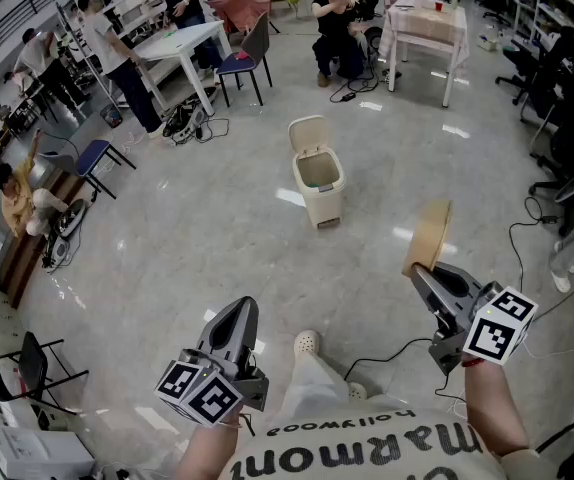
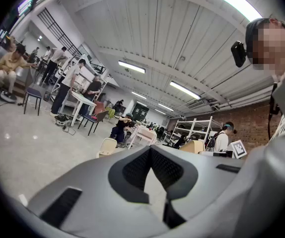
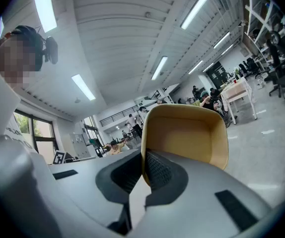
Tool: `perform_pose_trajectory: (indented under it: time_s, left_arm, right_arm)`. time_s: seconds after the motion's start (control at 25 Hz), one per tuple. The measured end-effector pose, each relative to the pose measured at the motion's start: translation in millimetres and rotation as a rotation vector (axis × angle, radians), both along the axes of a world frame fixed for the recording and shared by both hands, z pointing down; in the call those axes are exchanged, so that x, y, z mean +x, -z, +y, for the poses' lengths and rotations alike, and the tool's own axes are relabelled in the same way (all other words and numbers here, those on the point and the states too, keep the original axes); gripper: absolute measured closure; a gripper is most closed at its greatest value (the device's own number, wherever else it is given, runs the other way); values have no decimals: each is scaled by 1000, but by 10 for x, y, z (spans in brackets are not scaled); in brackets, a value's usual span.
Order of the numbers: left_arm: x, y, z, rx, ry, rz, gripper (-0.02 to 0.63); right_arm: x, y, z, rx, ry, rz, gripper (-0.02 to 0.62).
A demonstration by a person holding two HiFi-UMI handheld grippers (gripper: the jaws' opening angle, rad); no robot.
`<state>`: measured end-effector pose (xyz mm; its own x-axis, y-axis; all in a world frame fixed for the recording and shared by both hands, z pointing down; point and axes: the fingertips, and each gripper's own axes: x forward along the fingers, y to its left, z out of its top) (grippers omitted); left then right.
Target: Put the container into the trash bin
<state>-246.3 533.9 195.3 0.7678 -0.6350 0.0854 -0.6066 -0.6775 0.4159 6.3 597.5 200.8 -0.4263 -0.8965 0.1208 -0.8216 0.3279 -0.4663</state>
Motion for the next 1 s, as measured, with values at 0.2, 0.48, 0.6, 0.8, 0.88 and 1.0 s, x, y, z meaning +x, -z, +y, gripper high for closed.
perform_pose_trajectory:
  time_s: [0.2,0.48,0.6,0.8,0.88,1.0]
  left_arm:
    - [104,9,-2,-1,-2,0,612]
    - [4,-89,-70,-12,4,10,612]
    - [57,-38,-65,-14,4,6,612]
    - [9,-76,-238,-22,7,-23,612]
    - [-85,-144,-508,-33,-1,-17,612]
    - [-185,-190,-915,-44,-15,-2,612]
  right_arm:
    - [94,14,-14,-5,1,9,589]
    - [-7,-88,-60,-15,5,9,589]
    - [26,-43,-93,-17,16,-16,589]
    - [-54,-93,-319,-42,28,-33,589]
    - [-157,-135,-562,-47,28,-33,589]
    - [-258,-147,-922,-53,15,-11,589]
